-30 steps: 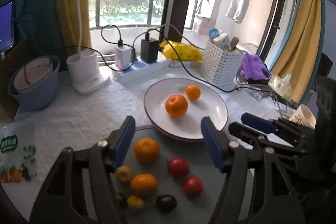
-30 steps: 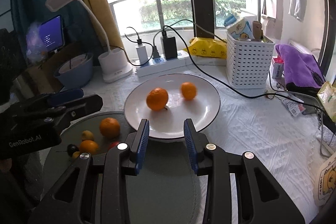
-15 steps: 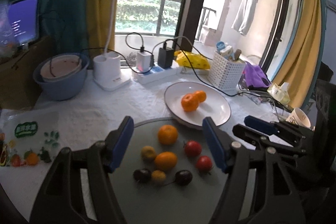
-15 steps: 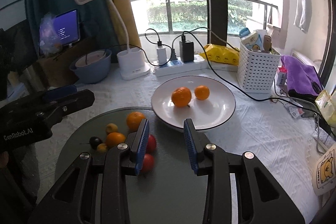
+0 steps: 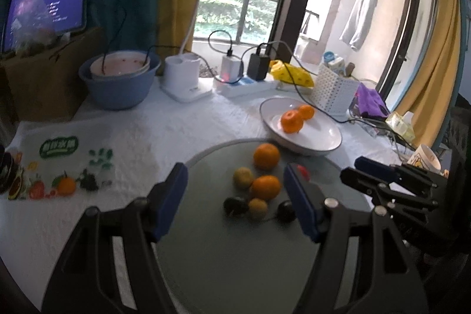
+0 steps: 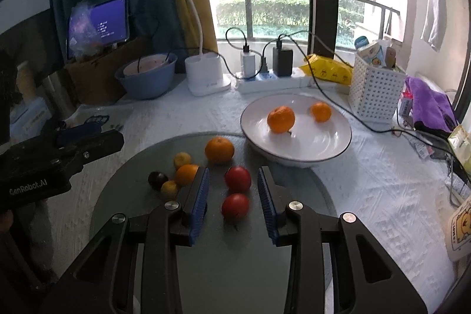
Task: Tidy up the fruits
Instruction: 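Move both open tools back over the fruit on the gray tray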
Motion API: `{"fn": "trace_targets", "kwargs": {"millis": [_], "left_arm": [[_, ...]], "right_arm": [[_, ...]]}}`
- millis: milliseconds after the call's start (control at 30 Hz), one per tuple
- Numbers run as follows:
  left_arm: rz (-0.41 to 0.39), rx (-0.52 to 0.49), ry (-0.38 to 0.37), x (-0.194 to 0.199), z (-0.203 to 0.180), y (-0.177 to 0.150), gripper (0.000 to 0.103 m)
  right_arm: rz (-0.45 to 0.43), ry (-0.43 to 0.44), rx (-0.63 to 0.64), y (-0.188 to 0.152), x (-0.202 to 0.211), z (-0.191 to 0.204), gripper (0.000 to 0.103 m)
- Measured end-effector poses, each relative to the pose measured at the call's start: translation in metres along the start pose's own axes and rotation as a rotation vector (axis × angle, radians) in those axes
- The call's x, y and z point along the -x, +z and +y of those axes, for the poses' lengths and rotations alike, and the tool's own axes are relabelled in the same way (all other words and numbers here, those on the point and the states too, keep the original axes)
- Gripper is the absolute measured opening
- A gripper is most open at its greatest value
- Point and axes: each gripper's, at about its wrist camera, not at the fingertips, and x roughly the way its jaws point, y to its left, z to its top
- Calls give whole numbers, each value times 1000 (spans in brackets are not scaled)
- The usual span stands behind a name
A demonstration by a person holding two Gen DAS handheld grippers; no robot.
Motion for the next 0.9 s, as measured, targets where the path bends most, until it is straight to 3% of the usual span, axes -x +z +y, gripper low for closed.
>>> {"fn": "trace_targets", "kwargs": {"millis": [433, 900], "left_arm": [[85, 12, 22, -23, 6, -24, 69], [152, 9, 52, -55, 9, -28, 69]], "right_arm": [[80, 9, -8, -23, -18, -2, 36], [127, 29, -33, -26, -42, -12, 36]]}}
